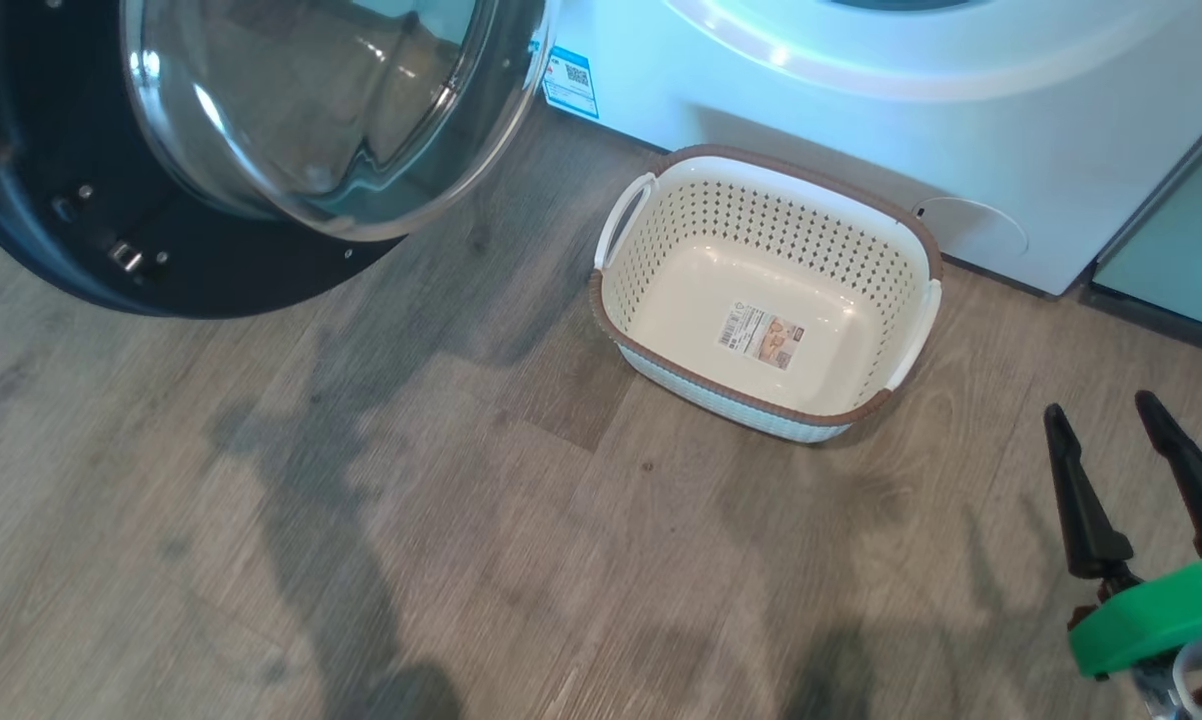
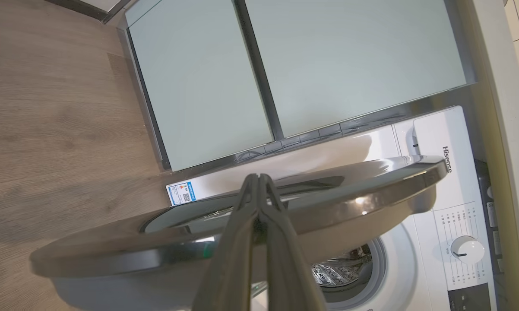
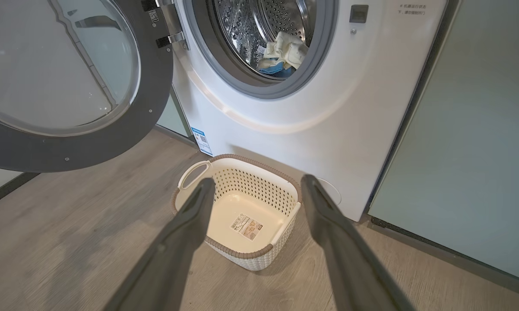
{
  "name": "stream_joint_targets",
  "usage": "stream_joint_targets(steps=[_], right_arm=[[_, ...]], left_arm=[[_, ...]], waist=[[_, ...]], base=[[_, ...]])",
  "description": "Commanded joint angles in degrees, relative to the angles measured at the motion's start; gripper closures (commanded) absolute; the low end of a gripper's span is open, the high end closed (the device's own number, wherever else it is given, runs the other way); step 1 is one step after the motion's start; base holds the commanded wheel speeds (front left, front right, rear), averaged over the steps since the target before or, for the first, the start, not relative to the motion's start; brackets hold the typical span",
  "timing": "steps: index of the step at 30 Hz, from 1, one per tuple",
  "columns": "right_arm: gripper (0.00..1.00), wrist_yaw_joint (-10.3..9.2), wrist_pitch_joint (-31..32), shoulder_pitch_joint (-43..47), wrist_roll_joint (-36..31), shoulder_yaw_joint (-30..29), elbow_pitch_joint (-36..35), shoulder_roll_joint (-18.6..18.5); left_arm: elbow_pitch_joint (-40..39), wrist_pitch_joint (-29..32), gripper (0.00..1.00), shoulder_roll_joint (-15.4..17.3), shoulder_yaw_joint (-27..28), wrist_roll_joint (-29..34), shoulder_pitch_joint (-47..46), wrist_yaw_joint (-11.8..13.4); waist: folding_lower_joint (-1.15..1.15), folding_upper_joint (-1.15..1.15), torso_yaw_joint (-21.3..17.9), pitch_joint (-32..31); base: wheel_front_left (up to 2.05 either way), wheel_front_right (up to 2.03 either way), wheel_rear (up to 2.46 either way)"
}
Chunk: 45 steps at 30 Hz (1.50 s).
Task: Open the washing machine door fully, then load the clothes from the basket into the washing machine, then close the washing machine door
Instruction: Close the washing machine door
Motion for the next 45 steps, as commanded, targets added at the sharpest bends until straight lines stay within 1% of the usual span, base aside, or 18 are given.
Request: stream_joint_targets(steps=[1,9,20,25,29,38,45], right_arm=[[0.00,-0.16,-0.6,-1.6,0.0,1.4,-1.7,-0.3],[0.00,-0.16,-1.3,-1.2,0.3,1.3,-0.7,0.1],[0.00,-0.16,-2.4,-1.2,0.1,1.3,0.8,1.6],[0.00,-0.16,-3.1,-1.2,0.3,1.4,1.4,1.9],[0.00,-0.16,-3.6,-1.3,0.4,1.5,2.0,2.4],[0.00,-0.16,-5.0,-1.4,0.7,1.6,3.6,3.6],[0.00,-0.16,-6.1,-1.7,0.9,1.7,4.7,4.2]], left_arm=[[-2.1,1.2,1.00,2.9,0.6,-0.3,0.0,-0.5],[-3.9,3.5,1.00,2.6,-0.1,-0.6,1.7,-1.1],[-10.4,6.6,1.00,1.5,-1.0,-1.5,5.6,-1.5],[-15.9,8.0,1.00,0.0,-1.6,-2.4,8.0,-1.5],[-18.8,9.1,1.00,-0.8,-1.7,-3.2,9.7,-1.5],[-23.9,10.7,1.00,-2.4,-1.8,-4.8,12.6,-1.5],[-26.7,11.8,1.00,-4.6,-2.2,-6.3,13.9,-1.5]], waist=[[0.01,0.00,-0.1,-0.2],[0.01,0.00,-0.7,-1.0],[0.01,0.00,-1.0,-2.4],[0.01,0.00,-1.2,-3.0],[0.01,0.00,-1.7,-3.4],[0.01,0.00,-3.5,-4.6],[0.01,0.00,-5.1,-5.2]], base=[[0.00,0.00,0.00],[0.00,0.00,0.00],[0.00,0.00,0.00],[0.00,0.00,0.00],[0.00,0.00,0.00],[0.00,0.00,0.00],[0.00,0.00,0.00]])
